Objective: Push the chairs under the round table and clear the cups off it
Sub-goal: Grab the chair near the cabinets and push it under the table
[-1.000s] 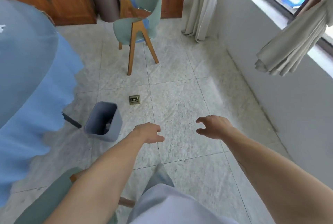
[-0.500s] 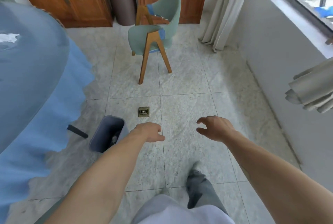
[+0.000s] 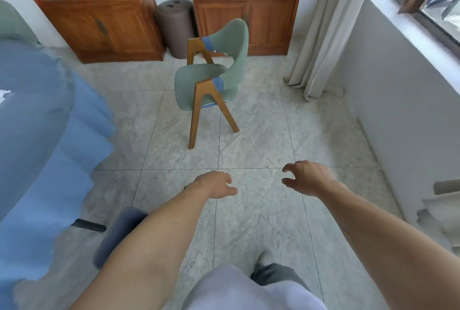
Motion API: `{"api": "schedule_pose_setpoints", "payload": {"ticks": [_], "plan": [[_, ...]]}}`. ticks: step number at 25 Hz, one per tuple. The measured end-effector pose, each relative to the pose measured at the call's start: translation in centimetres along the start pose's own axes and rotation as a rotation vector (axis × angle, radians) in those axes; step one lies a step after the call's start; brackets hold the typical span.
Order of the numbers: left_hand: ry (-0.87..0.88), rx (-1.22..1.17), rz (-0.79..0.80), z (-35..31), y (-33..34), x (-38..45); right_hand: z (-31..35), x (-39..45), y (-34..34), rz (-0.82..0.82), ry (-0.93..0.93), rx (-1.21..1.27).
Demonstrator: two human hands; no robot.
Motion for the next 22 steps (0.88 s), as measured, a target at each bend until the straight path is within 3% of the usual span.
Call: {"api": "schedule_pose_setpoints", "payload": {"ticks": [9, 22], "plan": [[0.010, 0.023, 0.007, -3.0, -11.5, 13.1, -5.9, 15.0, -6.8, 0.008, -0.041, -0.040], [0.040, -0.012, -0.013, 2.4, -32.9, 34.1, -6.6, 40.5, -18.7, 0.062, -0.050, -0.079]]}}
Point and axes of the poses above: each hand's wrist, its own x-axis towards the middle knuckle, its own y-axis out of the palm, z = x × y, the point moved 1 cm from there along x, towards the middle knuckle, and after that the axes turned 6 degrees about y, right-handed, at the moved point
